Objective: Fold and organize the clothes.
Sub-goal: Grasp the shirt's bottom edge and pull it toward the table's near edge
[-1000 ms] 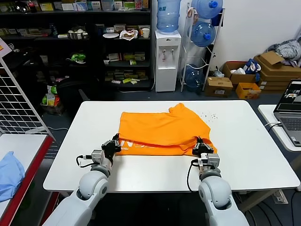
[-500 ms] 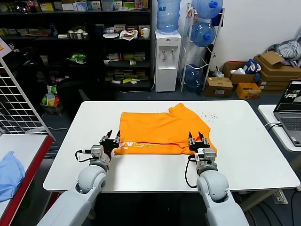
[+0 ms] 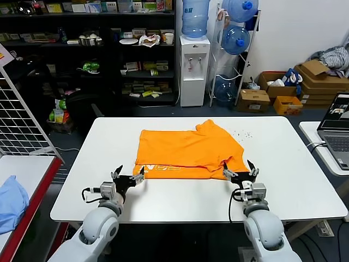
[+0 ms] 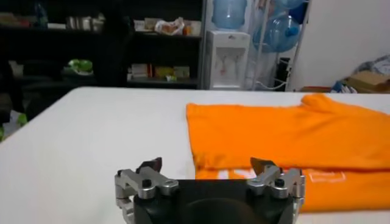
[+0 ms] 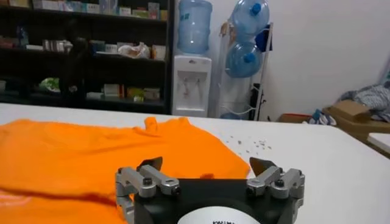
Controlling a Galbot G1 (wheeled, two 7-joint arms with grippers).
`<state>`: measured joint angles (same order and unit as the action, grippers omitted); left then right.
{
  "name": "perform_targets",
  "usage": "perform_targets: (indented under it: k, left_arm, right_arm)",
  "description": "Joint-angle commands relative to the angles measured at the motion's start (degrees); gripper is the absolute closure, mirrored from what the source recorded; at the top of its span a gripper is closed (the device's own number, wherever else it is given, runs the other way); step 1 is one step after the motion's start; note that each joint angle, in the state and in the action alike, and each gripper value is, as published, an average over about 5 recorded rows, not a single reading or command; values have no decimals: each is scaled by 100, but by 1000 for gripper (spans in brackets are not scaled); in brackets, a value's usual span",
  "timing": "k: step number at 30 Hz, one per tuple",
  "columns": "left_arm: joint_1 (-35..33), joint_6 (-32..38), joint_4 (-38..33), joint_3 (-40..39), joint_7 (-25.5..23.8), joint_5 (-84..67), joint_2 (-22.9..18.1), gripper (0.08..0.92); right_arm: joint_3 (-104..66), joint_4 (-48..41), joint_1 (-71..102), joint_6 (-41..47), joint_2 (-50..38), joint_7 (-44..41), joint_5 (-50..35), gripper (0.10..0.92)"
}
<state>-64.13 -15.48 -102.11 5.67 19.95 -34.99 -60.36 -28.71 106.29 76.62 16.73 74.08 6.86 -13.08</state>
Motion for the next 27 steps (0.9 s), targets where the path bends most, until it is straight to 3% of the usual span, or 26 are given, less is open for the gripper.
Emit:
perform_targets:
  k: [1,20,27]
  left_arm:
    - [-689,-52,-207,49,-32,-149,30,101]
    - [-88,-32,606,89,-277,-55,-276,79]
    - [-57,0,609,56,-312,-13,-253,81]
  right_arm:
    - [-379,126,708,-103,-325,-308,-400,104]
    - [-308,-713,-88,254,-249,-221,-866,117]
    - [-188,-797,-267,332,-154,-262,-821,286]
